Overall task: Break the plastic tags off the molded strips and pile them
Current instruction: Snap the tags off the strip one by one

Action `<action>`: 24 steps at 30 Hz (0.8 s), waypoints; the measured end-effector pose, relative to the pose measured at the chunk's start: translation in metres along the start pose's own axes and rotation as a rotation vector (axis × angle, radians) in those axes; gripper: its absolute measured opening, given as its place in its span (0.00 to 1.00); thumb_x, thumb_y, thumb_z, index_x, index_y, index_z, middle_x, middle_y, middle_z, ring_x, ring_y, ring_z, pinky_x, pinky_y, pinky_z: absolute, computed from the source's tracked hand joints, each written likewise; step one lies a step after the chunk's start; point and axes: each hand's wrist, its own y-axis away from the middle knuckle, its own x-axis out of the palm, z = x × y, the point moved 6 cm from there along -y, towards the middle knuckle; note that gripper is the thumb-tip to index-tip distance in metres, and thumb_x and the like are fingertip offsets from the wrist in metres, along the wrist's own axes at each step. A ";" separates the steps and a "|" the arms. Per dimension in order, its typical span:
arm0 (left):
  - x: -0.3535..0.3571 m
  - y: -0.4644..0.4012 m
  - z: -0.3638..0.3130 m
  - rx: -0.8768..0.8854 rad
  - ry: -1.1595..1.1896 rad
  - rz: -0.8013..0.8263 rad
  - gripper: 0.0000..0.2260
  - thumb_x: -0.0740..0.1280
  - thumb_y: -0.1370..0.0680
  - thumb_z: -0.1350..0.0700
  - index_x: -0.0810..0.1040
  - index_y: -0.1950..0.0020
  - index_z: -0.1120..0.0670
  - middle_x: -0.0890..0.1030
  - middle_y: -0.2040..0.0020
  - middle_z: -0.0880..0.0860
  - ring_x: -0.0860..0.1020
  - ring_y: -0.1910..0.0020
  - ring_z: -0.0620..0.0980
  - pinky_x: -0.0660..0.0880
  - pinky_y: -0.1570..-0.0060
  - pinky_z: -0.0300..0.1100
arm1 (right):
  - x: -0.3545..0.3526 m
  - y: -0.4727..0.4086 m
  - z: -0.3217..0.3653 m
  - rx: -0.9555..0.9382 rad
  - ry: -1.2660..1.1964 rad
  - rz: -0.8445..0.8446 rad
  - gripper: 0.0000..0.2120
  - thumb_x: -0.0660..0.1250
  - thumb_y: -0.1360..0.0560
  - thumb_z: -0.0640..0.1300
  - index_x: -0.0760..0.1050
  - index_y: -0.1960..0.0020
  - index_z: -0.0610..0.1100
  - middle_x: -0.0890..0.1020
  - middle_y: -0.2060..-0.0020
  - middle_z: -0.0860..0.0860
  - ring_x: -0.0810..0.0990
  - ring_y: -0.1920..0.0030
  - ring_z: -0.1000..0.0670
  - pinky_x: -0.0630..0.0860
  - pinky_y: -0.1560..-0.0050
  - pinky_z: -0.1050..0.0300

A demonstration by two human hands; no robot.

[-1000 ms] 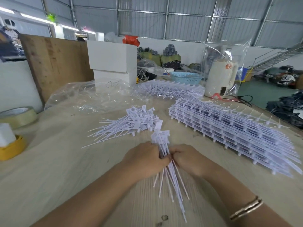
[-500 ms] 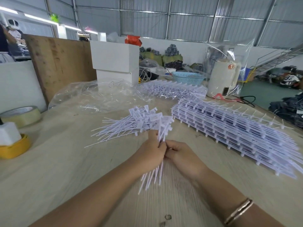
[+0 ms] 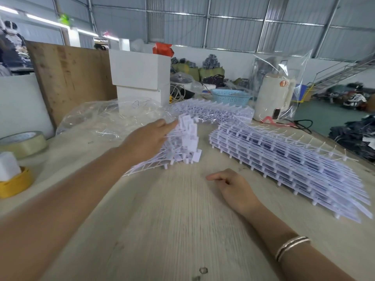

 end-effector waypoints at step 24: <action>0.056 0.017 0.031 -0.277 -0.120 0.344 0.46 0.63 0.27 0.35 0.40 0.23 0.53 0.43 0.22 0.50 0.50 0.24 0.52 0.45 0.27 0.49 | 0.002 -0.003 -0.001 -0.075 0.059 -0.034 0.14 0.60 0.23 0.36 0.81 0.46 0.47 0.73 0.57 0.55 0.72 0.62 0.61 0.66 0.60 0.76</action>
